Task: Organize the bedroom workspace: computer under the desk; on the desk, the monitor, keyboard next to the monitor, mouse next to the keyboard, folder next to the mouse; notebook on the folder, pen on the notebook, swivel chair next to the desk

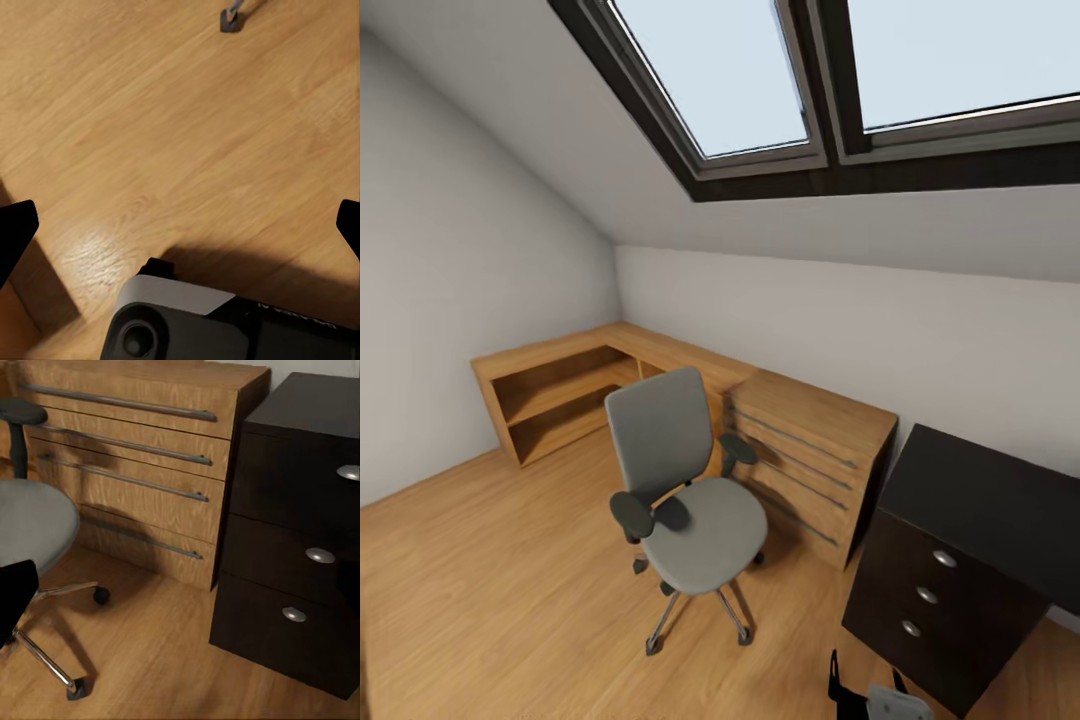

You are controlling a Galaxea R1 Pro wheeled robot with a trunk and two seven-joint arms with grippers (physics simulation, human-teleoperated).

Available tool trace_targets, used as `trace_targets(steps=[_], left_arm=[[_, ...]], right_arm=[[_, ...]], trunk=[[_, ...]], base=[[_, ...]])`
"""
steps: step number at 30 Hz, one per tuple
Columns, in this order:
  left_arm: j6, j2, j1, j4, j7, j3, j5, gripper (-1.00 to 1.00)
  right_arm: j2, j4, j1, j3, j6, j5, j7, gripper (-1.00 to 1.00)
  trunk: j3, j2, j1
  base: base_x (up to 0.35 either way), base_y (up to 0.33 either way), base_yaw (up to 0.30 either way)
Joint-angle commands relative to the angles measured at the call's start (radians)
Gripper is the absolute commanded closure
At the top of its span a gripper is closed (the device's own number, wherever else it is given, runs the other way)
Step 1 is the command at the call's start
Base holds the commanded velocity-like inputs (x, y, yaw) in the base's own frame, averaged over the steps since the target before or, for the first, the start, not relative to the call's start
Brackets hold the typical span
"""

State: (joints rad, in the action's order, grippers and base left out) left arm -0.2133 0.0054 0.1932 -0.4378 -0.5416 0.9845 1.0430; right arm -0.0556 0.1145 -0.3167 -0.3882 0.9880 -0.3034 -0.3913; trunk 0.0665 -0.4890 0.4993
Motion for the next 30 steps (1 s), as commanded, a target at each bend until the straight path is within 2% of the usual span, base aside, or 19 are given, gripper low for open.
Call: trace_targets(steps=[1, 4, 30], left_arm=[[-0.010, 0.001, 0.002, -0.001, -0.004, 0.008, 0.011, -1.00], [-0.014, 0.001, 0.002, -0.001, -0.004, 0.008, 0.011, -1.00], [-0.018, 0.001, 0.002, 0.000, -0.004, 0.008, 0.011, -1.00]], right_arm=[[0.000, -0.013, -0.001, -0.009, 0.035, -0.007, -0.005, -1.00], [-0.001, -0.024, -0.001, -0.008, 0.059, -0.007, -0.007, -1.00], [-0.003, -0.034, -0.001, -0.007, 0.059, -0.008, -0.038, -1.00]], trunk=[[0.002, -0.002, 0.001], [0.001, -0.002, 0.001], [-0.009, -0.002, 0.001]], base=[[0.000, 0.000, 0.279], [0.000, 0.000, 0.279], [0.000, 0.000, 0.279]])
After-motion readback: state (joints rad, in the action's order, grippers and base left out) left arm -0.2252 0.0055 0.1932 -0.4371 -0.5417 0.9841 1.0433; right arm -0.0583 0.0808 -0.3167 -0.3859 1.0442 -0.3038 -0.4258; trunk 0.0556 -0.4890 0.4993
